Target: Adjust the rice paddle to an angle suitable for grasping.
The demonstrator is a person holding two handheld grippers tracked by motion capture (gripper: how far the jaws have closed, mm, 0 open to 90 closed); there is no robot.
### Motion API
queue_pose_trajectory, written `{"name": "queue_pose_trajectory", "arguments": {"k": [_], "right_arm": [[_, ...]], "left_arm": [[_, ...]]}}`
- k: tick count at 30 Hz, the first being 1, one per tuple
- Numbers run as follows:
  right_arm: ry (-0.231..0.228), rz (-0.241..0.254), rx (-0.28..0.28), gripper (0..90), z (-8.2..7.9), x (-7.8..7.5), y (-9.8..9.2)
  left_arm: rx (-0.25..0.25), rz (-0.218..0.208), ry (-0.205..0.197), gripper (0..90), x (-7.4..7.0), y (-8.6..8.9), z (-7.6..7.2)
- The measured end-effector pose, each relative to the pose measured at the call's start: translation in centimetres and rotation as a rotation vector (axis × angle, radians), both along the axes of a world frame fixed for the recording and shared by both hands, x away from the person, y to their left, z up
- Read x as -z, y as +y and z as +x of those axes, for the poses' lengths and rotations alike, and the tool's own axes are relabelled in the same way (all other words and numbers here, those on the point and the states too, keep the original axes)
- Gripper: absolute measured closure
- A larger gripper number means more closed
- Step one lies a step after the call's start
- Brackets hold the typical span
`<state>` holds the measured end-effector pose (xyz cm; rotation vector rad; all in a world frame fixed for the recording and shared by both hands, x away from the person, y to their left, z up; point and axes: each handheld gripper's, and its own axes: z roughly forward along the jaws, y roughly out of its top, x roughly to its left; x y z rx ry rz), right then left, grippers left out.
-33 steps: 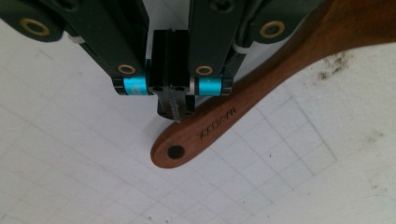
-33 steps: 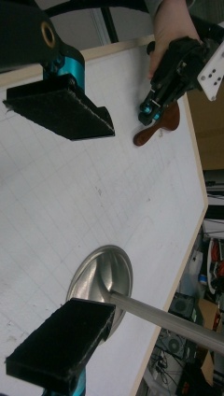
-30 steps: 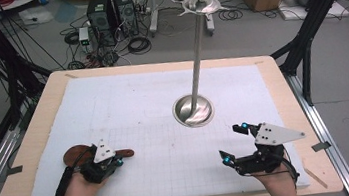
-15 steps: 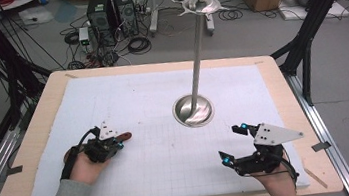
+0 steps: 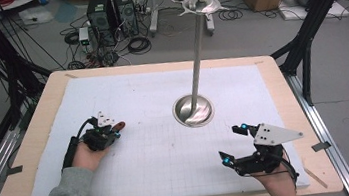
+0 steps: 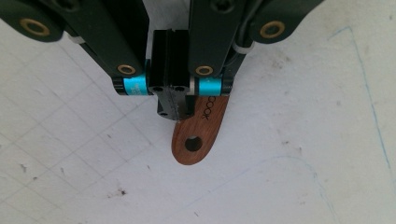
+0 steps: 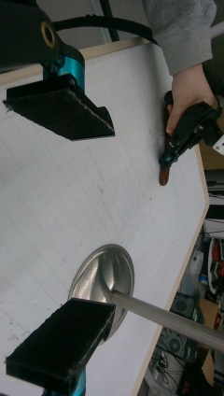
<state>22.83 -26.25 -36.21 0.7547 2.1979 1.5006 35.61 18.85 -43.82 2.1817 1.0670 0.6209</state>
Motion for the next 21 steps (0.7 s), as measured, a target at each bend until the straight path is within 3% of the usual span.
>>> {"name": "queue_pose_trajectory", "arguments": {"k": [5, 6, 7, 9, 12, 14, 15, 16, 18, 20, 21], "right_arm": [[-0.003, -0.005, -0.005, 11.7, 0.0, -0.1, 0.1], [-0.007, 0.001, -0.006, 11.7, -0.1, -0.2, 0.0], [-0.007, 0.001, -0.006, 11.7, -0.1, -0.2, 0.0], [-0.007, 0.010, 0.000, 11.7, -0.2, -0.2, -0.2], [-0.010, 0.011, 0.002, 11.7, -0.1, -0.1, -0.3], [-0.005, 0.010, -0.001, 11.7, -0.1, 0.0, -0.3], [-0.003, 0.010, -0.002, 11.7, -0.1, 0.0, -0.3], [-0.001, 0.010, 0.001, 11.7, -0.1, 0.0, -0.3], [-0.004, 0.012, 0.001, 11.7, -0.1, -0.1, -0.3], [-0.005, 0.017, -0.001, 11.7, -0.2, -0.2, -0.3], [-0.005, 0.017, -0.001, 11.7, -0.2, -0.2, -0.3]], "left_arm": [[-0.015, -0.011, 0.005, 89.5, -0.3, 0.4, -0.1], [-0.020, -0.073, 0.000, 89.3, -0.9, 1.3, -0.2], [-0.020, -0.073, 0.000, 89.2, -0.9, 1.3, -0.2], [-0.018, -0.129, -0.011, 88.6, -1.8, 2.5, -0.4], [0.011, -0.169, -0.010, 84.7, -2.9, 4.2, -0.5], [0.036, -0.186, 0.000, 76.0, -3.4, 5.1, -0.6], [0.060, -0.190, 0.005, 76.0, -3.7, 5.4, -0.6], [0.083, -0.200, 0.013, 64.7, -3.9, 5.7, -0.7], [0.124, -0.201, 0.018, 61.0, -4.3, 6.1, -1.0], [0.177, -0.208, -0.001, 42.3, -4.6, 6.4, -1.3], [0.195, -0.215, -0.011, 42.3, -4.7, 6.5, -1.4]]}}
